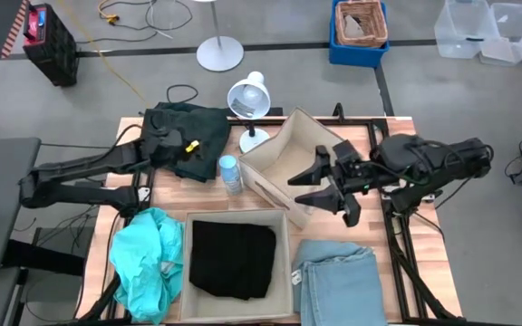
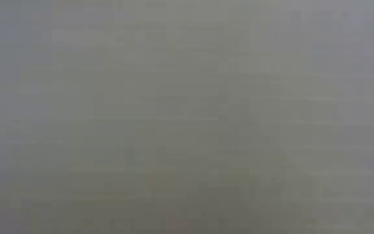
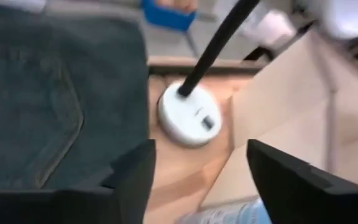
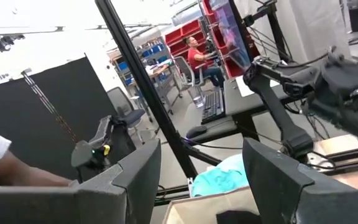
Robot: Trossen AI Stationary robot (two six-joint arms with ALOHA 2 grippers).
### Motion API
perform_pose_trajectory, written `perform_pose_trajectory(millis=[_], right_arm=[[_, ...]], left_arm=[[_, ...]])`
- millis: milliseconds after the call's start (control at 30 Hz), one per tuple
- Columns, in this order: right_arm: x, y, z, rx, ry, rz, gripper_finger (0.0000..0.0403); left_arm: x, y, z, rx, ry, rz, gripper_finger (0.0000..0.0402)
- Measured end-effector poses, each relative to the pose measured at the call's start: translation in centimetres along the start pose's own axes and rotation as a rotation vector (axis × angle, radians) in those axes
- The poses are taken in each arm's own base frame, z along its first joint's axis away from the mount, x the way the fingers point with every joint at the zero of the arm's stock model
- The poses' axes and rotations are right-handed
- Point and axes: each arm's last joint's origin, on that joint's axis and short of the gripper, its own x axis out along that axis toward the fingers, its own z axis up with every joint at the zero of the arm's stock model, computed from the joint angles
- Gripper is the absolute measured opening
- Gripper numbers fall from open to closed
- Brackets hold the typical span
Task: Sort clothes
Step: Put the dark blue pants into the bottom laundry bin
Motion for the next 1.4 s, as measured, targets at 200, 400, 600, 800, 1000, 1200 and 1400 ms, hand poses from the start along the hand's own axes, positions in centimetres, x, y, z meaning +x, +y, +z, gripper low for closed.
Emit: perform_pose_trajectory(millis=[200, 400, 600, 800, 1000, 1200, 1400], right_arm=[[-0.1, -0.2, -0.3, -0.015, 0.038, -0.015, 0.024], [0.2, -0.2, -1.0, -0.018, 0.084, -0.027, 0.024], [-0.1, 0.0, -0.8, -0.019, 0.08, -0.016, 0.024], [-0.4, -0.1, -0.6, -0.033, 0.069, -0.018, 0.024], [-0.4, 0.0, -0.6, -0.036, 0.07, -0.017, 0.024], [-0.4, -0.1, -0.6, -0.036, 0.07, -0.02, 0.0239], [-0.3, -0.5, -0.4, -0.03, 0.062, -0.034, 0.024]], left_arm=[[2.4, 1.0, -0.3, -0.036, 0.11, 0.085, 0.0274], [4.0, 1.3, 0.4, -0.012, 0.175, 0.135, 0.0274], [5.4, 0.2, 2.5, 0.126, 0.248, 0.234, 0.0274], [7.2, 0.3, 3.9, 0.21, 0.327, 0.34, 0.0274], [9.7, 1.2, 3.3, 0.265, 0.419, 0.44, 0.0275], [11.9, 1.7, 2.0, 0.288, 0.503, 0.463, 0.0276], [14.5, 2.5, 0.3, 0.286, 0.601, 0.499, 0.0276]])
